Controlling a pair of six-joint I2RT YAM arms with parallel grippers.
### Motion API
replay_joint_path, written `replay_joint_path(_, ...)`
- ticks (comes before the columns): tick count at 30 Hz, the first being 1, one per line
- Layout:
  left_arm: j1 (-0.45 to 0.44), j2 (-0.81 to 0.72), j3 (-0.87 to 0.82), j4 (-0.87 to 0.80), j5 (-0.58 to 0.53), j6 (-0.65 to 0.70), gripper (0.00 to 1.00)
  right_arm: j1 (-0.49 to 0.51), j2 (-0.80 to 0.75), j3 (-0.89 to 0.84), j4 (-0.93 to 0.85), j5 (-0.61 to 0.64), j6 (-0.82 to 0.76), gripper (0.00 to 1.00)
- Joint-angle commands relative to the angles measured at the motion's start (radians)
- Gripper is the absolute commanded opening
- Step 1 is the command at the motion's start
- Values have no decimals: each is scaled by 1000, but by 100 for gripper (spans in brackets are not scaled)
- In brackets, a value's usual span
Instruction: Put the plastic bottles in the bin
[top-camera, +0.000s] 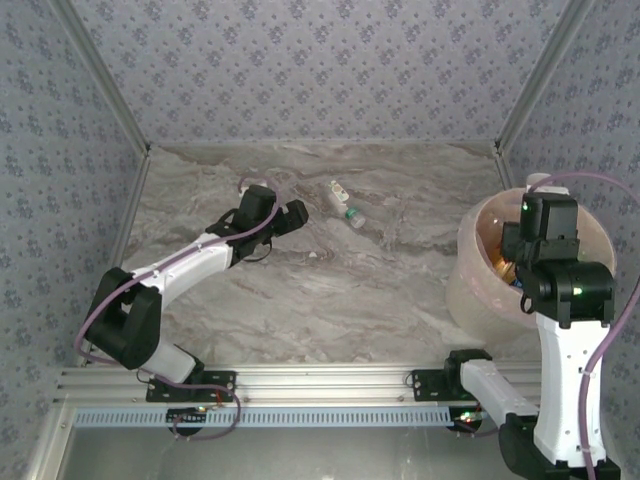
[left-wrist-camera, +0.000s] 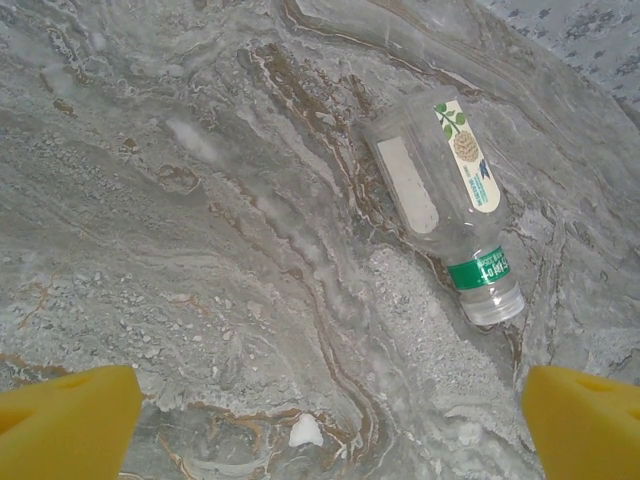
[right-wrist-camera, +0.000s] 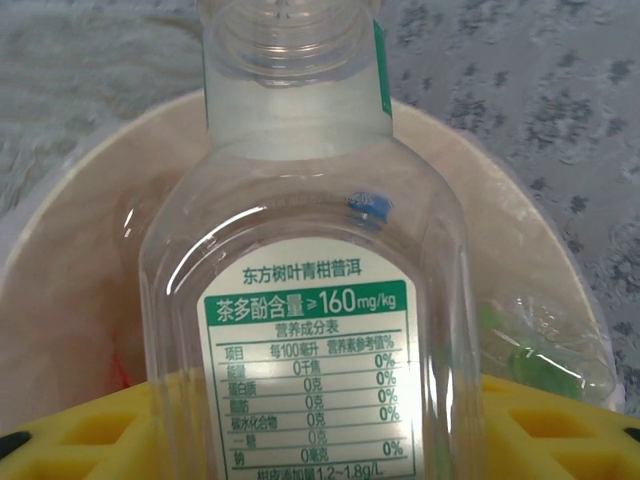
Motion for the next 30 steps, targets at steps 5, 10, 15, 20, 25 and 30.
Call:
replay_joint_path(5,6,11,20,-1,17,-16,98,-123,66,82,-162,-306,-359,68)
replay_joint_path(10,4,10,15,-2,17,-21,98,-132,107,125,-212,-266,-424,79)
replay_joint_path(15,5,15,17,1,15,-21,98,-132,149,185,-211,-169,-391,86)
replay_joint_path(20,4,21,12,4,16,-27,98,-139,148,146,-127,-172,-334,89)
replay_joint_path(25,5,21,17,1,14,-20,98,-144,128,61,-16,-185,-277,92)
replay_joint_path(30,5,18,17,-8,10,-13,98,-143,167,-2,-45,-47,-259,93)
